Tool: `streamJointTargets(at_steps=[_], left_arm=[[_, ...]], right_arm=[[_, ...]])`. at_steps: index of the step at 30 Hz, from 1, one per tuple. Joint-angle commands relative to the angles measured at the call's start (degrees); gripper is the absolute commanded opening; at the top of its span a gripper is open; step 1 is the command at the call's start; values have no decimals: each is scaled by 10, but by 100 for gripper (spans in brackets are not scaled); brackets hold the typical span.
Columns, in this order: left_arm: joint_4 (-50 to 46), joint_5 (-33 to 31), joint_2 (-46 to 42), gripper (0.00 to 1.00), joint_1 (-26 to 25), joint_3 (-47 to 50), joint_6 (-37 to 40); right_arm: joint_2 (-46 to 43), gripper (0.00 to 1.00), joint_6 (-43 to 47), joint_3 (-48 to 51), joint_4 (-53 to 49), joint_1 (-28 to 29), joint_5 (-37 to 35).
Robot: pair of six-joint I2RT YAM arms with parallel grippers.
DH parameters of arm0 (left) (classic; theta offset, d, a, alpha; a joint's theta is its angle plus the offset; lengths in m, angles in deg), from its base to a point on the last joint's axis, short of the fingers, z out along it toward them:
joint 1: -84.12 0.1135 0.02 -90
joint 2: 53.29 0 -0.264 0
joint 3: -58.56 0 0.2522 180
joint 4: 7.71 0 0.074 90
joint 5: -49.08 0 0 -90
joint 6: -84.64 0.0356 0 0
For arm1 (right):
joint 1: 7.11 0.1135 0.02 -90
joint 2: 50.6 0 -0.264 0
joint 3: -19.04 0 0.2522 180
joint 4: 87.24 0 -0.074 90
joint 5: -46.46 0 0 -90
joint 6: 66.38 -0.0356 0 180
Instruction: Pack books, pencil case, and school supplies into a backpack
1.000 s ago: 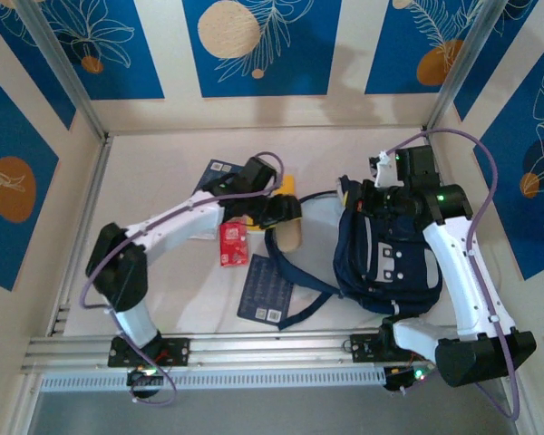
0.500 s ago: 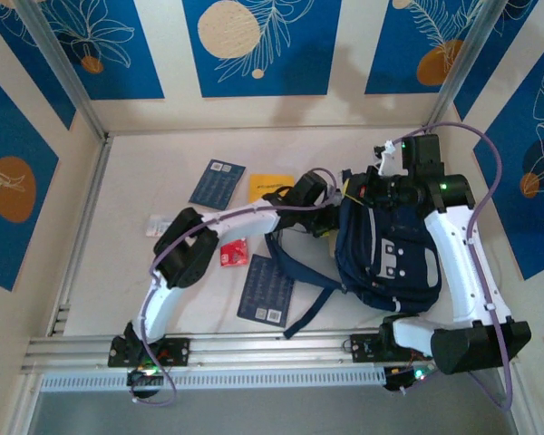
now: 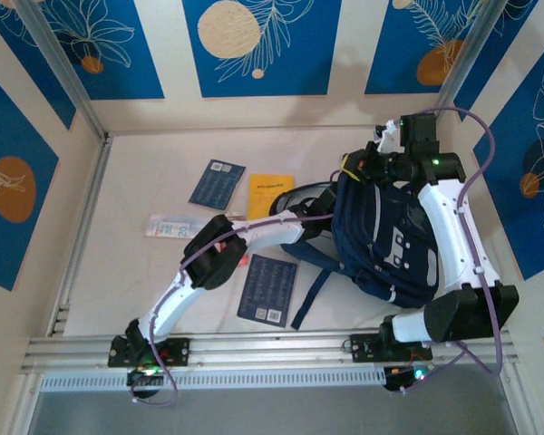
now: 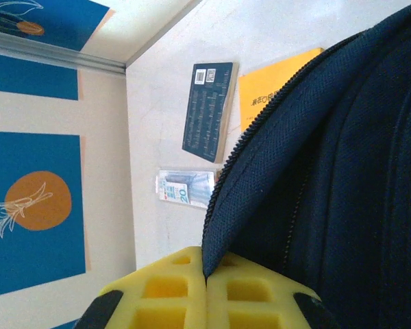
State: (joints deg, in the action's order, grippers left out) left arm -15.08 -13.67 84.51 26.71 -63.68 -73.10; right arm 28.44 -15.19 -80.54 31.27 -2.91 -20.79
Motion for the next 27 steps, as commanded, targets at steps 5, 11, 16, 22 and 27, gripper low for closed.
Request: streamJointTargets(at_steps=[5, 11, 16, 22, 27], left_arm=[[83, 32, -5, 100, -43, 10, -3], [70, 19, -82, 100, -11, 85, 15], [92, 20, -172, 100, 29, 201, 14], [26, 0, -277, 100, 71, 281, 71], [-107, -98, -381, 100, 105, 333, 148]], right_arm=[[-3, 0, -8, -14, 92, 4, 52], [-24, 0, 32, -16, 44, 5, 7], [-51, 0, 61, -11, 1, 5, -57], [-80, 0, 87, 20, -13, 21, -94], [-85, 0, 118, 35, -38, 72, -200]])
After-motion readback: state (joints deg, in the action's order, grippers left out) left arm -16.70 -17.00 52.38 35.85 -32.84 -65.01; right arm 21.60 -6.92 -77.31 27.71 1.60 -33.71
